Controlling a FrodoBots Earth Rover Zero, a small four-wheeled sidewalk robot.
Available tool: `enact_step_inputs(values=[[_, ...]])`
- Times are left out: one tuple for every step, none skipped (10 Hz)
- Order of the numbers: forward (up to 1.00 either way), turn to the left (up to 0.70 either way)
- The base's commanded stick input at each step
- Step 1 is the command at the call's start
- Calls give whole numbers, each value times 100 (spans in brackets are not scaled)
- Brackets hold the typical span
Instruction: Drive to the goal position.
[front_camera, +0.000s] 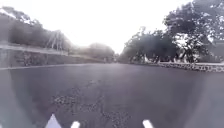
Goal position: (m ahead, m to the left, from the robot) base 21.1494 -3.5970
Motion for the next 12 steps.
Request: enact_step_inputs(values=[[70,0],[70,0],[70,-6],[70,-30],[70,-35],[70,-35],[70,-25],[70,0],[70,0],[70,0],[70,0],[70,0]])
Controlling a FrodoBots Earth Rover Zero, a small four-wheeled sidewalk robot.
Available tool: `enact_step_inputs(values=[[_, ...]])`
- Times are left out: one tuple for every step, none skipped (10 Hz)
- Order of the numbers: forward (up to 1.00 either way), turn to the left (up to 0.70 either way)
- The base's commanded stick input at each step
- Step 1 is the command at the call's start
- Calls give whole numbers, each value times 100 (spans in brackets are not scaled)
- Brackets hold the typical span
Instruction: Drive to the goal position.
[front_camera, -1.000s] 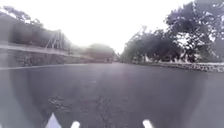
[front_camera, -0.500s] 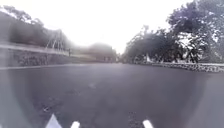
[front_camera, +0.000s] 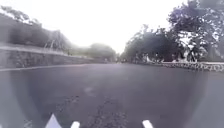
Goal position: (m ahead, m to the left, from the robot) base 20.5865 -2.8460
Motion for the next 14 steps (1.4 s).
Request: enact_step_inputs(values=[[70,0],[70,0],[70,0],[70,0],[70,0],[70,0],[70,0],[70,0],[70,0],[70,0],[70,0],[70,0],[70,0],[70,-23]])
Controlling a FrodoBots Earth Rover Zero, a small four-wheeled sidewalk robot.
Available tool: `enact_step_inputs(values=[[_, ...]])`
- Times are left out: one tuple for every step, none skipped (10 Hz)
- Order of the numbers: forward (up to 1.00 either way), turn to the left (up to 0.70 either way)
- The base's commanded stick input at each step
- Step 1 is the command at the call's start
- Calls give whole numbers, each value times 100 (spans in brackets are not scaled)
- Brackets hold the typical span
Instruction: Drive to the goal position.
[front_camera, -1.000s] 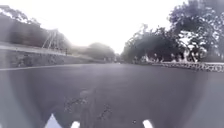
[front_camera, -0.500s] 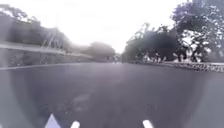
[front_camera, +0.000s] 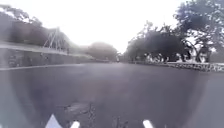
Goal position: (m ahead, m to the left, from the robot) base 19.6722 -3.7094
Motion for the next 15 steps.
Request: enact_step_inputs(values=[[70,-35],[70,-35],[70,-35],[70,-35],[70,-35],[70,-35],[70,-35],[70,-35],[70,-35],[70,-35],[70,-35],[70,-35],[70,-35],[70,-33],[70,-22]])
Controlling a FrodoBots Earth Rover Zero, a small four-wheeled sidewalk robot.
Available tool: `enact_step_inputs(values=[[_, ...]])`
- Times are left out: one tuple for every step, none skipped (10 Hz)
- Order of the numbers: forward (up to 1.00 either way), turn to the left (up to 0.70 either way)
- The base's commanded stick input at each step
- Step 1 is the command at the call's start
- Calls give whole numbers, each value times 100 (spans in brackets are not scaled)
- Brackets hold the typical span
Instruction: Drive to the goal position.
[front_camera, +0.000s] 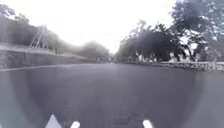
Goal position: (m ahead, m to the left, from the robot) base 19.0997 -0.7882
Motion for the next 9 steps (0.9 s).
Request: enact_step_inputs(values=[[70,-11],[70,-3],[70,0],[70,0],[70,0],[70,0],[70,0],[70,0],[70,0]])
